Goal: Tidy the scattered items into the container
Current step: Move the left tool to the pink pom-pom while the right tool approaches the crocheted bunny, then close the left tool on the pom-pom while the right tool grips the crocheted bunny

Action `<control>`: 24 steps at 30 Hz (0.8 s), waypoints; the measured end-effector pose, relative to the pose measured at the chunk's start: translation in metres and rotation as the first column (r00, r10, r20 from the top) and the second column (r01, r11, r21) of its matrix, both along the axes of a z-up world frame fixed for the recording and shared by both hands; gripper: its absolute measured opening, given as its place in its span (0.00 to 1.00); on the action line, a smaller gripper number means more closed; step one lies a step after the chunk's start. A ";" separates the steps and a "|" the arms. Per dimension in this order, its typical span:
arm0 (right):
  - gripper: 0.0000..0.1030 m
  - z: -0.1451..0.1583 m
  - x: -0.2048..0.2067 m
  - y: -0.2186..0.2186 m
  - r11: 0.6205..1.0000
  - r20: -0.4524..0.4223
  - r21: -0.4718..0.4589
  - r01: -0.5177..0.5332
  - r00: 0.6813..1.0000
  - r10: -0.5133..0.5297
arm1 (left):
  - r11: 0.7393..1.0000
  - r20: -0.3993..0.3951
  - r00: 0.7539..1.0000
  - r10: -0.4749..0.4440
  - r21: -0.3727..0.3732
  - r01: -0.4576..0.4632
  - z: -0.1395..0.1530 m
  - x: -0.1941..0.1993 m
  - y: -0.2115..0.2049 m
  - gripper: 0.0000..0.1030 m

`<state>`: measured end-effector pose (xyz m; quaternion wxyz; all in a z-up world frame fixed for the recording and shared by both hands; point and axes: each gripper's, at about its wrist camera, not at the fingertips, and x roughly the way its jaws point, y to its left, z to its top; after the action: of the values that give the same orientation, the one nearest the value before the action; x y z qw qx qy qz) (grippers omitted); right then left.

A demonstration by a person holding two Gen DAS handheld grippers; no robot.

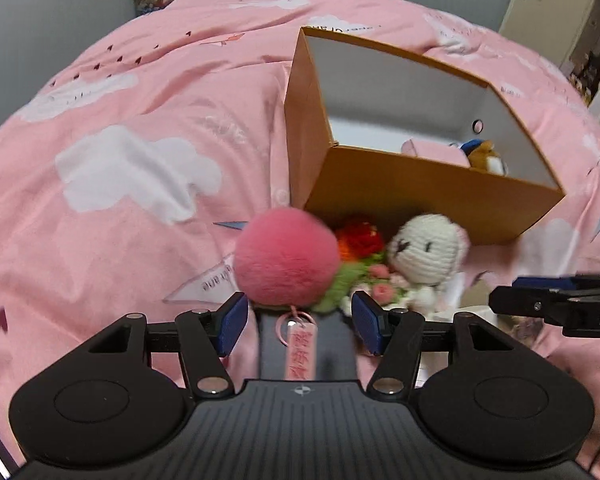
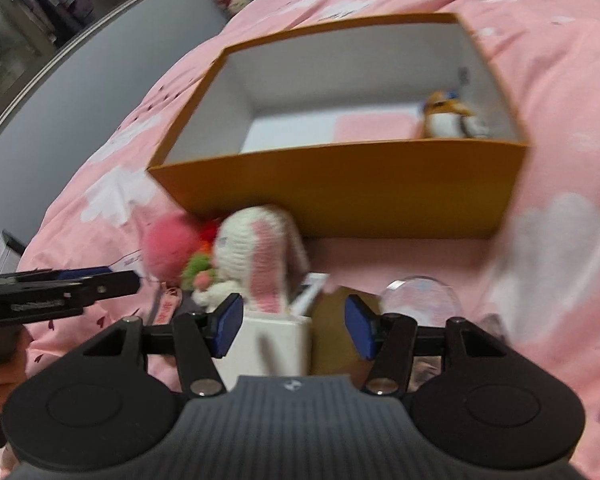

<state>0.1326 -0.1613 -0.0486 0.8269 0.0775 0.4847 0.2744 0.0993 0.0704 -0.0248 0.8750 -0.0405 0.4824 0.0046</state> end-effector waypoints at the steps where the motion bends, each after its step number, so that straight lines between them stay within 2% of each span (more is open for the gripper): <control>1: 0.63 0.000 0.003 0.007 1.000 0.002 -0.001 -0.018 1.000 0.018 | 1.000 0.001 1.000 -0.006 0.028 0.006 -0.002 0.004 0.000 0.69; 2: 0.68 -0.001 0.007 0.014 1.000 0.003 -0.004 -0.031 1.000 0.031 | 0.998 -0.002 1.000 -0.001 0.064 0.002 -0.004 0.009 0.000 0.69; 4: 0.69 -0.004 0.017 0.025 0.999 -0.012 -0.020 -0.031 0.999 0.030 | 0.996 0.012 1.000 -0.001 0.088 0.000 -0.006 0.016 0.002 0.71; 9: 0.69 -0.022 0.041 0.048 0.999 -0.078 -0.025 -0.046 0.996 0.044 | 0.999 -0.015 1.000 -0.014 0.029 0.015 -0.018 0.037 0.008 0.73; 13: 0.69 -0.036 0.048 0.063 0.996 -0.065 -0.060 -0.070 0.996 0.066 | 0.999 -0.037 0.999 -0.032 0.017 0.033 -0.034 0.044 0.003 0.73; 16: 0.68 -0.047 0.055 0.065 0.998 -0.105 -0.016 -0.066 0.992 0.063 | 0.999 -0.045 0.999 -0.021 0.034 0.022 -0.045 0.048 0.002 0.73; 19: 0.67 -0.051 0.060 0.067 0.998 -0.122 0.006 -0.067 0.990 0.068 | 1.000 -0.060 0.998 -0.014 -0.003 0.014 -0.054 0.055 0.006 0.74; 22: 0.59 -0.054 0.064 0.068 0.997 -0.132 0.038 -0.074 0.988 0.078 | 1.000 -0.071 0.997 -0.012 -0.018 0.011 -0.062 0.058 0.011 0.75; 23: 0.51 -0.056 0.065 0.069 0.996 -0.139 0.056 -0.077 0.987 0.084 | 1.000 -0.078 0.997 -0.009 -0.024 0.007 -0.064 0.059 0.013 0.74; 24: 0.50 -0.056 0.066 0.069 0.995 -0.145 0.067 -0.078 0.985 0.088 | 0.999 -0.089 0.996 -0.003 -0.032 0.001 -0.067 0.060 0.015 0.70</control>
<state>0.1983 -0.0918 -0.1048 0.7737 0.1027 0.5389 0.3169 0.1589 0.0853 -0.0920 0.8520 -0.0536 0.5208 -0.0022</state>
